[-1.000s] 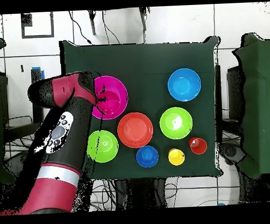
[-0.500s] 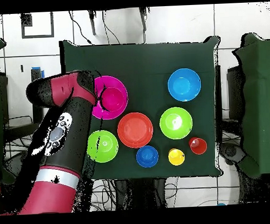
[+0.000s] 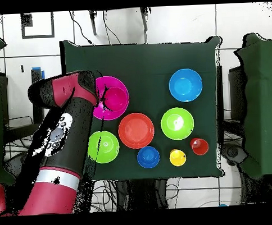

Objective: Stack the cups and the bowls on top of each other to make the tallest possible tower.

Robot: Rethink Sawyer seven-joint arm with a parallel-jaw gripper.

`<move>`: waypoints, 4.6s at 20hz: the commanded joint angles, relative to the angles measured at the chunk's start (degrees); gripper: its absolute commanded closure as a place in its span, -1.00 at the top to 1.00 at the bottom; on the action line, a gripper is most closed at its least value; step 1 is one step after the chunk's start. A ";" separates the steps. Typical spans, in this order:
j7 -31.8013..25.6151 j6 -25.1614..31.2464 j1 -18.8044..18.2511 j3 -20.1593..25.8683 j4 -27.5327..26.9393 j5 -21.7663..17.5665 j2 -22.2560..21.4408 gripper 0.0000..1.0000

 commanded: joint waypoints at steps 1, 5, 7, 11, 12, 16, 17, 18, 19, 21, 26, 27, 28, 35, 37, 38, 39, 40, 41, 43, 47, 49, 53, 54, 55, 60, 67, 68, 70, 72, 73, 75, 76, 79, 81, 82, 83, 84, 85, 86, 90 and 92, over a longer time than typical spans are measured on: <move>2.83 -0.76 -1.01 2.48 0.14 -5.32 2.14 -1.00; 4.09 -1.62 -0.31 0.96 -1.27 -6.88 3.96 -1.00; 4.95 -2.18 -0.01 0.45 -1.60 -7.37 4.82 -1.00; 5.48 -1.77 0.14 0.21 -2.22 -7.45 5.29 -1.00; 5.48 -1.56 0.18 0.16 -2.37 -7.37 5.39 -1.00; 5.43 -0.82 0.26 0.05 -2.90 -7.12 5.70 -1.00; 5.55 -0.83 0.20 0.11 -3.19 -7.07 6.11 -1.00; 5.55 -0.66 0.24 0.11 -3.25 -6.97 6.11 -1.00; 5.63 -0.41 0.15 0.07 -3.84 -6.81 6.54 -1.00; 5.57 0.13 0.14 0.17 -4.35 -6.48 6.76 -1.00; 5.86 1.92 0.36 -0.27 -6.43 -6.08 7.65 -1.00; 6.02 2.27 0.53 -0.59 -7.01 -6.19 8.14 -1.00; 5.94 2.94 0.81 -1.18 -7.71 -6.53 8.52 -1.00; 4.81 5.59 1.79 -3.77 -9.84 -7.00 9.43 -1.00; 4.25 5.95 1.64 -4.01 -9.77 -6.76 9.10 -1.00; 4.03 6.13 1.65 -4.11 -9.67 -6.65 8.84 -1.00; 3.91 6.33 1.51 -4.13 -9.79 -6.46 8.80 -1.00; 3.82 6.46 1.49 -4.17 -9.74 -6.32 8.59 -1.00; 3.90 5.99 1.50 -4.03 -9.02 -6.15 8.16 -1.00; 4.67 5.05 0.96 -3.29 -7.65 -4.99 6.75 -1.00; 1.86 6.73 -0.90 -1.43 -4.89 -2.88 0.99 -1.00; 0.55 8.00 -1.49 -1.11 -4.77 -2.53 -0.90 -1.00; 0.51 8.30 -0.71 -1.88 -5.54 -4.12 -0.70 -1.00; 0.63 8.69 -0.37 -2.09 -5.71 -4.40 -0.77 -1.00; 0.74 9.07 -0.04 -2.29 -5.88 -4.68 -0.85 -1.00; 1.55 8.58 0.45 -2.05 -5.18 -5.20 -1.27 -1.00; 3.25 6.61 2.13 -2.51 -4.24 -6.98 1.51 -1.00; 3.48 6.14 2.33 -2.67 -4.03 -7.17 1.72 -1.00; 3.63 6.27 2.99 -3.59 -4.08 -8.10 2.58 -1.00; 4.27 5.57 3.32 -4.17 -4.10 -8.55 3.49 -1.00; 4.20 5.61 3.36 -4.25 -4.16 -8.67 3.75 -1.00; 4.62 5.20 3.65 -4.39 -3.67 -8.76 3.81 -1.00; 4.69 5.29 3.80 -4.57 -3.60 -8.83 3.86 -1.00; 5.33 5.05 4.13 -4.96 -3.89 -9.06 4.99 -1.00; 5.49 4.84 4.15 -5.09 -3.92 -9.00 5.38 -1.00; 5.52 4.86 4.23 -5.33 -3.88 -9.05 5.45 -1.00; 5.58 4.76 4.28 -5.43 -3.87 -9.03 5.70 -1.00; 5.48 4.82 4.35 -5.59 -3.78 -9.07 5.68 -1.00; 5.62 4.60 4.48 -5.68 -3.62 -9.12 5.84 -1.00; 5.64 4.49 4.55 -5.81 -3.49 -9.12 5.84 -1.00; 6.25 3.47 4.83 -5.96 -2.87 -8.87 6.18 -1.00; 6.55 3.32 5.09 -6.28 -2.63 -8.96 6.34 -1.00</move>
